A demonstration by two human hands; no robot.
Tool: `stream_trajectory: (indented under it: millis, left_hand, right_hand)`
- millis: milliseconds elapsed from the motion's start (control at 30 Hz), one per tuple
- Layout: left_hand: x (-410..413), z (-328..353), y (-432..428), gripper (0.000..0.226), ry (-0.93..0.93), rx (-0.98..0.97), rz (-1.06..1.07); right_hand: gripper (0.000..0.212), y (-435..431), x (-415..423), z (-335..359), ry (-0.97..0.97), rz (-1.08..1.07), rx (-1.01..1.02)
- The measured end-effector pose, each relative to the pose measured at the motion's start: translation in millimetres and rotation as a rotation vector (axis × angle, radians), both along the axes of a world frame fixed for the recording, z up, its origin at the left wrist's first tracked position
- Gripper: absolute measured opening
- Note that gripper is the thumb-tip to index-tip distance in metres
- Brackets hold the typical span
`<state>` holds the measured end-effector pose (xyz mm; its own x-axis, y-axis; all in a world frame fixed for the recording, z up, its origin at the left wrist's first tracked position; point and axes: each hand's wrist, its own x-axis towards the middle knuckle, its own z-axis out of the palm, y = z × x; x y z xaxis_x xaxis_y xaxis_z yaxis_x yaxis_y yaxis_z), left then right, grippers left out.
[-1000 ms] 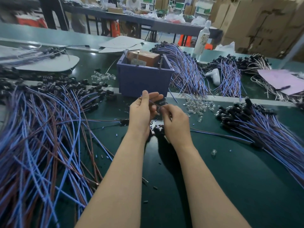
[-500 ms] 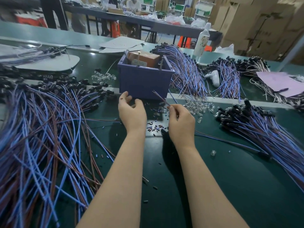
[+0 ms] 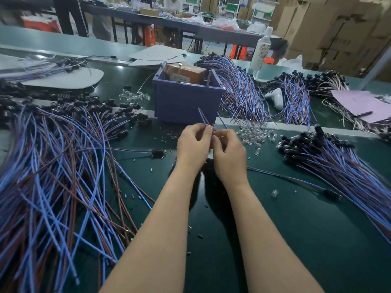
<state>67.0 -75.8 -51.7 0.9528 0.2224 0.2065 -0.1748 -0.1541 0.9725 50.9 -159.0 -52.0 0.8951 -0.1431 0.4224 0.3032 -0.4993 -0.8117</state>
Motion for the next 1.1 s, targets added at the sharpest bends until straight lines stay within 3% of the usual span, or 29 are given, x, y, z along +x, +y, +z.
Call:
stream_trajectory:
  millis: [100, 233, 333, 400, 500, 667, 900, 1033, 1100]
  left_hand:
    - [0, 1, 4, 0.017, -0.109, -0.074, 0.102]
    - [5, 1, 16, 0.017, -0.135, -0.379, 0.366]
    - [6, 3, 16, 0.017, -0.109, -0.525, 0.346]
    - [5, 2, 10, 0.017, -0.066, -0.449, 0.214]
    - [4, -2, 0, 0.018, 0.018, -0.187, 0.052]
    - [1, -2, 1, 0.019, 0.007, -0.041, 0.031]
    - [-1, -3, 0, 0.016, -0.032, -0.042, 0.013]
    - [0, -2, 1, 0.016, -0.056, -0.143, 0.077]
    - [0, -1, 3, 0.018, -0.04, -0.334, 0.127]
  right_hand:
    - [0.007, -4, 1, -2, 0.024, -0.001, -0.043]
    - [0.014, -8, 2, -5, 0.076, 0.013, -0.191]
    - [0.014, -2, 1, -3, 0.072, 0.089, -0.2]
    - [0.013, 1, 1, -1, 0.061, 0.113, -0.175]
    - [0.017, 0, 1, 0, 0.06, 0.108, -0.109]
    - [0.011, 2, 0, 1, 0.104, 0.077, 0.078]
    - [0.01, -2, 6, -2, 0.131, 0.018, 0.112]
    - [0.018, -3, 10, 2, 0.196, -0.012, 0.624]
    - [0.018, -6, 10, 2, 0.148, -0.087, 0.656]
